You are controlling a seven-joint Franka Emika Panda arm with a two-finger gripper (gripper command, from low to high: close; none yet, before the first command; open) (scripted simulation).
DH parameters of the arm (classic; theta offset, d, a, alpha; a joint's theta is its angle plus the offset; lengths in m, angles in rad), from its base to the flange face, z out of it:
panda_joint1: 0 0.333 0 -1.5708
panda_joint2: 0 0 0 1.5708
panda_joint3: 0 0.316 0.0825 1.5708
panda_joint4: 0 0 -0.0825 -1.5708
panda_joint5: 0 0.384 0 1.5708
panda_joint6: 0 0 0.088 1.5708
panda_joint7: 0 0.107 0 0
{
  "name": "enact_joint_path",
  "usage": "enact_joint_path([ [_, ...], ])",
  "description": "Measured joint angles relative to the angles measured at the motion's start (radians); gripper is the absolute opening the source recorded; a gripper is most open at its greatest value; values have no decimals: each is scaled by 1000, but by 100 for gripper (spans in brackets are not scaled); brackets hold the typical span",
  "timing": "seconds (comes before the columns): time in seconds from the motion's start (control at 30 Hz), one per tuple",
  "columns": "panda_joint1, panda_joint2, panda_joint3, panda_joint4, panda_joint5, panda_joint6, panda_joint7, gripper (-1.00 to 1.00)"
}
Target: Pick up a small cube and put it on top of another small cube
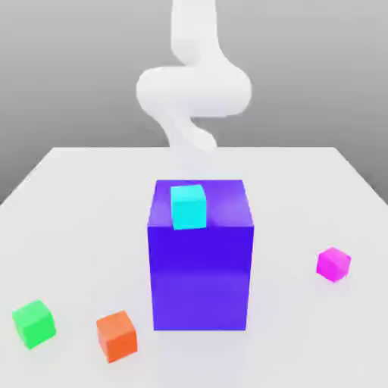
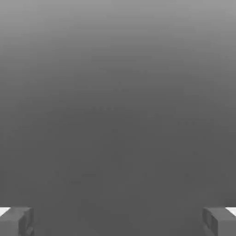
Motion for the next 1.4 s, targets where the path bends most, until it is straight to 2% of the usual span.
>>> enact_joint_path([
  [0.43,380,374,39,-232,36,250,-598,0],
  [0.73,585,629,123,-391,37,421,-989,0],
  [0.9,687,777,165,-465,-35,522,-1130,0],
  [1.1,764,991,57,-434,-143,692,-1069,0],
  [1.13,777,1018,43,-429,-148,713,-1065,-100],
  [1.4,768,996,53,-433,-144,694,-1068,-100],
])
